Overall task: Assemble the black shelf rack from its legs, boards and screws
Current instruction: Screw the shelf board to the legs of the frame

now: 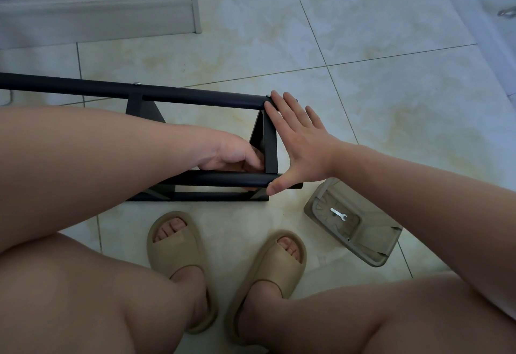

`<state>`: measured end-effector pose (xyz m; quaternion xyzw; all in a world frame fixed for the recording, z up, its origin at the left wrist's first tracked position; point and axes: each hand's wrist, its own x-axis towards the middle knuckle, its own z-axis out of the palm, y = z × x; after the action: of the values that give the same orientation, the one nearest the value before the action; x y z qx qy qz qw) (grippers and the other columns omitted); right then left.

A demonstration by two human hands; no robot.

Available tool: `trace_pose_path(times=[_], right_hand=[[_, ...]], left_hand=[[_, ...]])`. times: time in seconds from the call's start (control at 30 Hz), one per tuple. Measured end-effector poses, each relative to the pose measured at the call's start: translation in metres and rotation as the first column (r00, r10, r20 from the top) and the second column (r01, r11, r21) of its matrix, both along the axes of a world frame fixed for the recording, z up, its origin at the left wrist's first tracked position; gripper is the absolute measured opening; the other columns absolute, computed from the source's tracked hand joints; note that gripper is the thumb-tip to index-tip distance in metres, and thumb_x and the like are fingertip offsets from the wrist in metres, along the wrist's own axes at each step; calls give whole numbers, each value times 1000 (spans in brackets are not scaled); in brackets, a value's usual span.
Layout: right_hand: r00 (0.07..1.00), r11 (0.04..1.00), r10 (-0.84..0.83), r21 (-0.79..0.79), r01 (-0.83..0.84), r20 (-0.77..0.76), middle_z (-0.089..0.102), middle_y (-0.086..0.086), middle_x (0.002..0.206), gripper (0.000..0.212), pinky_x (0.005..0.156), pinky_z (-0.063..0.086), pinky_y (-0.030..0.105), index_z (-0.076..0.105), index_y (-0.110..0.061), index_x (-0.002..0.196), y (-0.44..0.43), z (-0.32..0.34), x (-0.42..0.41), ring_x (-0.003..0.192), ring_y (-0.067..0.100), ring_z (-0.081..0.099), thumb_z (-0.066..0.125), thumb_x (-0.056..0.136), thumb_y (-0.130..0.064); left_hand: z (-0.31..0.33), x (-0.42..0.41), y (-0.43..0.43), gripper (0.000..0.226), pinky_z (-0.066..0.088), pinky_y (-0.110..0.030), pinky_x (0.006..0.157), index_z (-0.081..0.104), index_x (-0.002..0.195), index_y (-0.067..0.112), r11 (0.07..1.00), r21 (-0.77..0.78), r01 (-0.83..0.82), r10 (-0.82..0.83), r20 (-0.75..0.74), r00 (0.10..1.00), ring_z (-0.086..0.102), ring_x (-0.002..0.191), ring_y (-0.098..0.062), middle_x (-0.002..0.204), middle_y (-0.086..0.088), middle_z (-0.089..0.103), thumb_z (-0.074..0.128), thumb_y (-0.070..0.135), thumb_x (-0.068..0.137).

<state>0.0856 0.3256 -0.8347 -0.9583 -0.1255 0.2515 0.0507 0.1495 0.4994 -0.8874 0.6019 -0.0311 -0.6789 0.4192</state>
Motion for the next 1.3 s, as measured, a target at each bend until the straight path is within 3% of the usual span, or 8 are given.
trace_pose_path(times=[0.1,0.23,0.37,0.5,0.6,0.8,1.1,1.3], right_hand=[[1000,1000,0,2,0,0,-36,-3,162,159,124,-8,54,-24,-18,157,0,0,0,148,17,-36,54,46,-100],[1000,1000,-1,6,1,-1,-36,-2,162,159,124,-8,54,-24,-17,157,0,0,0,148,18,-35,55,46,-100],[1000,1000,-2,5,2,-1,-36,-3,162,159,124,-9,54,-24,-17,157,0,0,0,148,18,-35,54,46,-100],[1000,1000,-5,10,5,6,-35,-3,163,158,125,-8,52,-23,-18,158,0,0,-1,149,17,-34,54,46,-100],[1000,1000,-10,12,10,10,-34,-3,163,158,125,-8,51,-22,-18,158,0,0,0,150,17,-32,54,46,-99],[1000,1000,-17,1,17,18,-32,-3,164,158,124,-10,50,-22,-19,158,1,1,-2,150,16,-31,53,44,-100],[998,999,-48,-11,49,30,-28,-1,166,158,124,-7,54,-20,-19,159,6,2,-4,152,18,-27,60,47,-96],[999,999,-44,-19,45,25,-28,0,166,158,124,-8,53,-21,-18,159,7,3,-4,152,19,-27,61,48,-96]], left_hand=[[1,0,0,26,42,-49,111,66,115,2,1000,5,-5,5,-32,999,61,105,-35,108,-19,68,50,4,95],[2,-1,-2,22,52,-37,92,70,108,6,998,62,14,-13,-8,1000,64,88,-23,96,-10,71,55,18,97],[0,-1,-2,36,48,-42,101,65,124,-3,995,83,48,-54,83,995,63,98,-30,108,-18,70,57,16,94],[-2,-1,-1,26,52,-38,91,71,110,1,998,48,28,-33,112,993,66,93,-30,95,-13,74,59,14,92],[-5,-1,0,17,52,-41,96,72,102,4,1000,14,15,-17,113,993,67,92,-30,95,-13,74,60,11,92],[-2,-1,-1,10,56,-23,66,71,93,9,1000,-6,14,-12,209,978,71,70,-17,80,-6,75,62,8,90],[1,-2,2,13,55,-33,80,73,96,10,999,9,31,-32,231,972,70,75,-24,87,-11,76,61,9,91],[3,-2,1,16,53,-27,75,73,98,5,997,67,38,-53,246,968,68,74,-22,82,-7,75,65,13,87]])
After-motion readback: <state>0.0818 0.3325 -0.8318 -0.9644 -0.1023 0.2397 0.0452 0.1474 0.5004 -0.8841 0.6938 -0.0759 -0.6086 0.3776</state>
